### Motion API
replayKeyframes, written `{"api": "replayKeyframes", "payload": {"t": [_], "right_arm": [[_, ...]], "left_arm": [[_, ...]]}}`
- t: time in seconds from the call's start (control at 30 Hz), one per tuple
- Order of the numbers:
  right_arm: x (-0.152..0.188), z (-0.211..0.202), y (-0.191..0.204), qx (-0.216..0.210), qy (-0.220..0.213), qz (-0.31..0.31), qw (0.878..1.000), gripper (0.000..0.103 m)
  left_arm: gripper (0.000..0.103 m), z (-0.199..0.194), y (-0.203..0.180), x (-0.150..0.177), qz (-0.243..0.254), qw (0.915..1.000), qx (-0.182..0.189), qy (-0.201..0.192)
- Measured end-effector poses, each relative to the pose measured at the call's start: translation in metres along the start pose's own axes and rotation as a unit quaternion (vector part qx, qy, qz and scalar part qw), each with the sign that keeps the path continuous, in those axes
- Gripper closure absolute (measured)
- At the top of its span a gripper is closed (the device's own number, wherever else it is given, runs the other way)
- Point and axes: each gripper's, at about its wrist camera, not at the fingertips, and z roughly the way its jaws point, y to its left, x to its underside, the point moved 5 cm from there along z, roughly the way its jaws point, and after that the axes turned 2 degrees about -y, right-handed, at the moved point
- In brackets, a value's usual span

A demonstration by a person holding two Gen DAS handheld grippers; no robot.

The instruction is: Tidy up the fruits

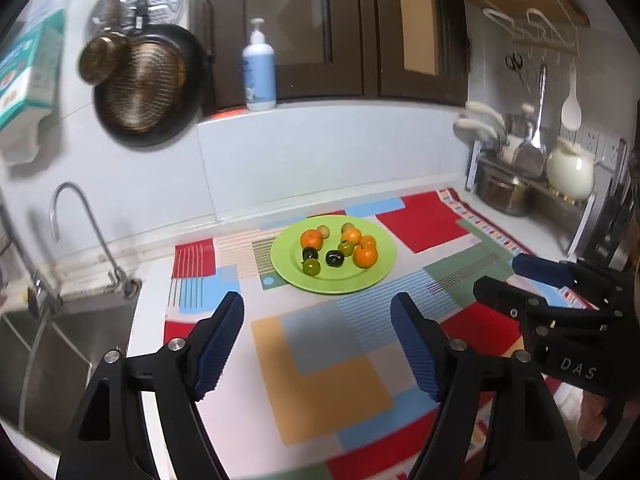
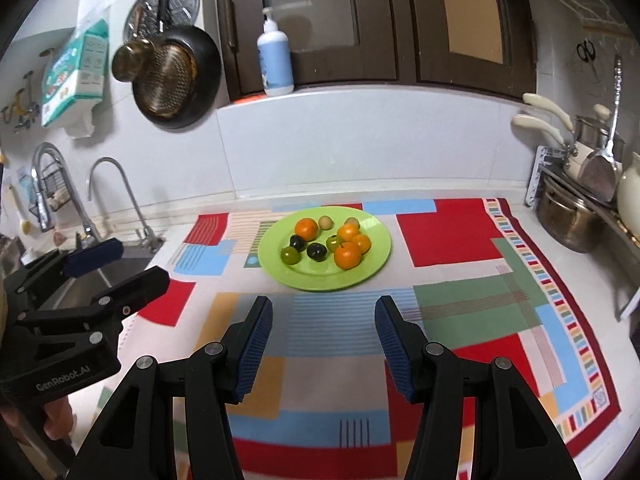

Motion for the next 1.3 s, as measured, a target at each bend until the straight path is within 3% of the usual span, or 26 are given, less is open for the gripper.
{"api": "replayKeyframes", "payload": {"t": [0.07,0.23,0.67,1.3], "right_arm": [[0.005,-0.016,-0.001,0.001,-0.009,-0.004,1.000,0.040],[0.016,-0.049,-0.003,-0.002,-0.021,-0.010,1.000,0.040],[0.041,-0.097,-0.010,-0.020,-0.022,-0.009,1.000,0.040],[0.048,-0.112,-0.011,-0.027,-0.029,-0.028,0.999,0.040]], "left_arm": [[0.014,-0.016,-0.004,0.004,-0.006,0.9998,-0.013,-0.012],[0.007,-0.052,-0.014,0.014,-0.014,0.9988,-0.033,-0.034],[0.003,-0.098,-0.037,0.030,-0.015,0.9982,-0.039,-0.043],[0.000,-0.112,-0.043,0.036,-0.019,0.9980,-0.043,-0.043]]}}
